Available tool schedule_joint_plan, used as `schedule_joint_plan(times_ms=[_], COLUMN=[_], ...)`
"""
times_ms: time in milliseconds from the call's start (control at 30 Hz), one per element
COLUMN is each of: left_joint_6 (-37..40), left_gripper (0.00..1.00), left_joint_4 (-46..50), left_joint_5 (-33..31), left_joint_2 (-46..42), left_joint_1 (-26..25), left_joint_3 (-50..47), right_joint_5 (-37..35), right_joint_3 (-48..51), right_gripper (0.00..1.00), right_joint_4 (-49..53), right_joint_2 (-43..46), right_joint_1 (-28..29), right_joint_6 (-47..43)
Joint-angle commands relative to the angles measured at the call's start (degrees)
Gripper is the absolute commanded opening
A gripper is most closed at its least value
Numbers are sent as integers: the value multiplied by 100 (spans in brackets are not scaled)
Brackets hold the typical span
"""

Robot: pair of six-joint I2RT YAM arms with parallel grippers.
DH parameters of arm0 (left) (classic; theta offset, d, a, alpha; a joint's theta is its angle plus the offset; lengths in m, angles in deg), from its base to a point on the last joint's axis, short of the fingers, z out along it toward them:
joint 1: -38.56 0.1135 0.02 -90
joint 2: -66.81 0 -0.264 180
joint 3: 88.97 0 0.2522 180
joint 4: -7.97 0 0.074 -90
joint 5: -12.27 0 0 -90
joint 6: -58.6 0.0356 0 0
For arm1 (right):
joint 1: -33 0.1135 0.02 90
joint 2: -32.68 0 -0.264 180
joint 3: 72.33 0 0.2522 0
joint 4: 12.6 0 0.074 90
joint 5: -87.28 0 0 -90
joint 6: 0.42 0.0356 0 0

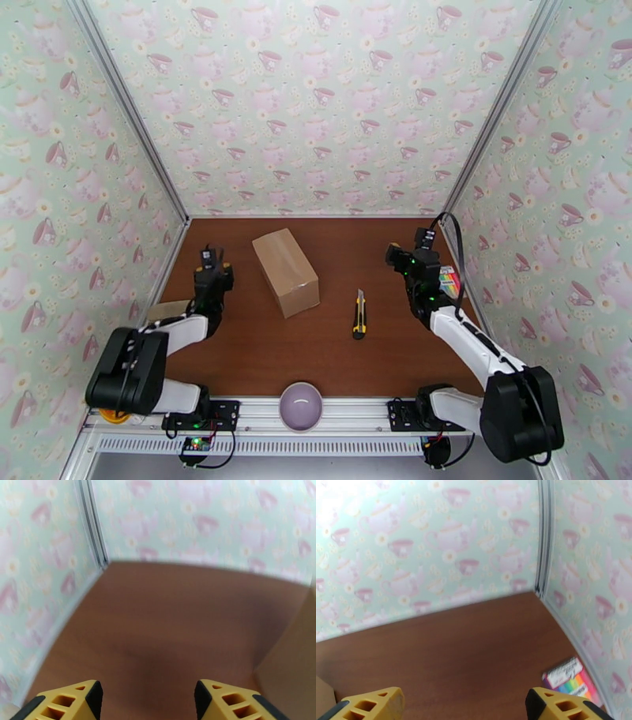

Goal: Unpack the express box

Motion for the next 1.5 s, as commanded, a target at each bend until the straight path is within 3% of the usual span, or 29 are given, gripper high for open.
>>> schedule_joint_plan(times_ms=[0, 300, 600, 900, 1133, 1467], left_joint_6=[-485, -1719, -2200, -2207, -2183, -2178], left_gripper=[68, 68, 67, 66, 65, 65], left_joint_4=[1422, 3365, 3639, 3737, 3727, 3767], left_joint_5=[-174, 579, 1093, 1250, 1171, 1048], left_joint_2=[-493, -1219, -1533, -1189, -1112, -1151], left_joint_1=[-18, -317, -606, -893, -1049, -1114], left_joint_3=[549, 1184, 1123, 1377, 1455, 1464], right_joint_5=[-160, -350, -448, -405, -295, -266], right_joint_3=[-264, -726, -474, -180, -109, -56], right_gripper=[85, 88, 84, 79, 68, 64], right_joint_4=[1230, 2905, 3506, 3792, 3853, 3670], right_joint_2=[-66, -684, -899, -1016, -1212, -1536], right_joint_1=[438, 1787, 2793, 2938, 2980, 3002], right_joint_6=[381, 1241, 2253, 2853, 3017, 3179])
